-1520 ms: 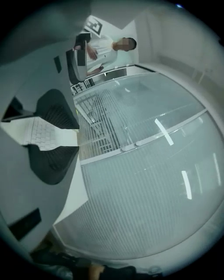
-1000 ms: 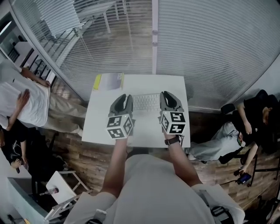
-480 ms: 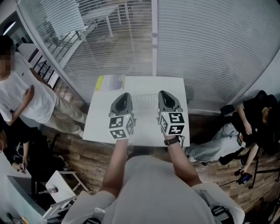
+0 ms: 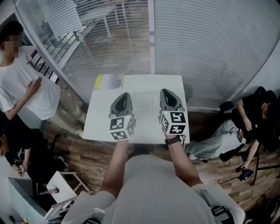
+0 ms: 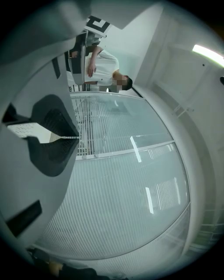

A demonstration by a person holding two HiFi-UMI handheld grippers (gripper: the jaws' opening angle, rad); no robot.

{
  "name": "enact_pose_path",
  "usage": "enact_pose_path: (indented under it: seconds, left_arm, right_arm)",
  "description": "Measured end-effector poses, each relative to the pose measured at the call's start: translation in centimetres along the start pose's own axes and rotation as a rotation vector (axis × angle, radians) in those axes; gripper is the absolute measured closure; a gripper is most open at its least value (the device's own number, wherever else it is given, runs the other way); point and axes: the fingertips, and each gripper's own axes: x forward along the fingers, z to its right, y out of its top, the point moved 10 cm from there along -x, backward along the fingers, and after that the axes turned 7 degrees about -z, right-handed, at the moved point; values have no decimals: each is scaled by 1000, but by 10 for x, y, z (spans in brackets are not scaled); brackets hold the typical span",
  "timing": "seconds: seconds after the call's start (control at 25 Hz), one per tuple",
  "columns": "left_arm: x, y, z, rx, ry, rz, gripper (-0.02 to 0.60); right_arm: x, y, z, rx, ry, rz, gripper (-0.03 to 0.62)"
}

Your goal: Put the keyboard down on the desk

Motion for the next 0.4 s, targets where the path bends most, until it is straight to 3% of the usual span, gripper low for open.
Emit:
enact_pose_path:
  seconds: [0.4]
  left_arm:
    - [-4,-6,-18,-40,22,-11,558]
  right_arm:
    - [5,-6,1,21,-19,-17,571]
